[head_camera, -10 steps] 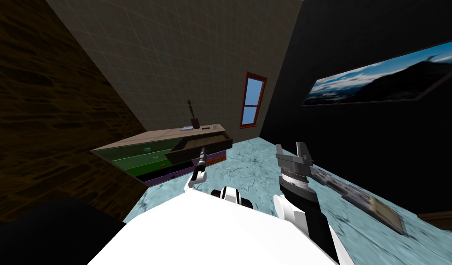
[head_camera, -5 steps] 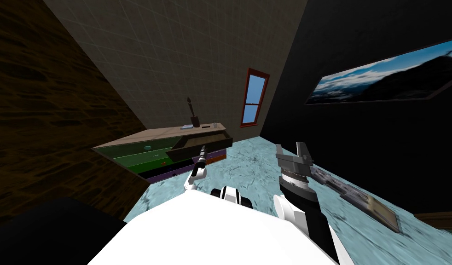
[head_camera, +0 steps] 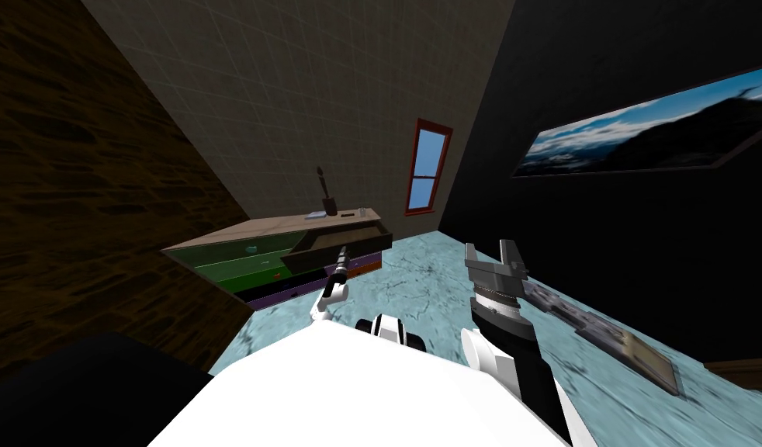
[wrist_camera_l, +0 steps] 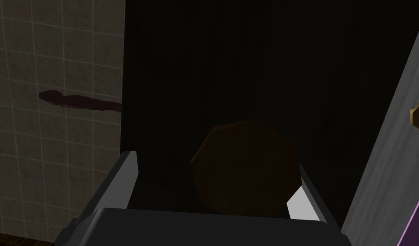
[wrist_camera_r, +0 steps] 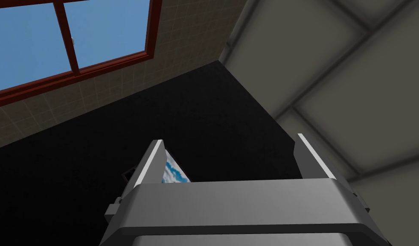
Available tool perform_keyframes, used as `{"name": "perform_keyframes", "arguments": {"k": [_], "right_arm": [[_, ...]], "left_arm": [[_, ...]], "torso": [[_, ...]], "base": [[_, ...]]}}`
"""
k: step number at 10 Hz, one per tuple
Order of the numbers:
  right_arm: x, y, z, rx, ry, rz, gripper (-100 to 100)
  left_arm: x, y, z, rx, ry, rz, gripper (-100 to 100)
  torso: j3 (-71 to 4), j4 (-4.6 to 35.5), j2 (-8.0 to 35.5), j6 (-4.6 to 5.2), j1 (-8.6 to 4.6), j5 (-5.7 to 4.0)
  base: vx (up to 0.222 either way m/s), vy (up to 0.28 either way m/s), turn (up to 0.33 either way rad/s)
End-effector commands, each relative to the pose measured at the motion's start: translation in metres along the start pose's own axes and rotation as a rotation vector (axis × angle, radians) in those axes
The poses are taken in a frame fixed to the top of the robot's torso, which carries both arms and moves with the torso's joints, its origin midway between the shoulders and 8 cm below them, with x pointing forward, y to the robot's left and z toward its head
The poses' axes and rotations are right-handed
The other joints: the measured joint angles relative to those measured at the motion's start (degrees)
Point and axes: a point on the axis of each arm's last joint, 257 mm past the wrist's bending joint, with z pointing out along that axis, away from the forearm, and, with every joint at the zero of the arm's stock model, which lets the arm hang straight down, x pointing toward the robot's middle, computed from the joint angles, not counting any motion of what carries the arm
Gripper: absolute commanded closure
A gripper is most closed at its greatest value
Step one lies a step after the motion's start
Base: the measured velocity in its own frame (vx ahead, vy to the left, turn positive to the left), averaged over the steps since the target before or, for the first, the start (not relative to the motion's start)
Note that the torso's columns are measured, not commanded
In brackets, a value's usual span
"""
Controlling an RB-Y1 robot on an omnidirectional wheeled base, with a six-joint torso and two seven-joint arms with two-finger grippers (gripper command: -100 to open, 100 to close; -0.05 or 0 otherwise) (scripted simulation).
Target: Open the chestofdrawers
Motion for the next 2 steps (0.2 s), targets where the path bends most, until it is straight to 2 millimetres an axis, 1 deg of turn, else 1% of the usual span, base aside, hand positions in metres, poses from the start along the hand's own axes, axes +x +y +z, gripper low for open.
{"name": "perform_keyframes", "arguments": {"k": [1, 2], "right_arm": [[0.0, 0.0, 0.0, 0.0, 0.0, 0.0, 0], [0.0, 0.0, 0.0, 0.0, 0.0, 0.0, 0]], "left_arm": [[-0.0001, 0.0014, -0.0004, -0.003, 0.0, 0.0, 0], [-0.0003, 0.0024, -0.0007, -0.006, 0.0, 0.0, 0]], "torso": [[-0.03, -0.05, -0.05, 0.0, 0.03, 0.04], [-0.05, -0.09, -0.09, 0.01, 0.05, 0.06]], "base": [[0.0, 0.0, 0.0], [0.0, 0.0, 0.0]]}}
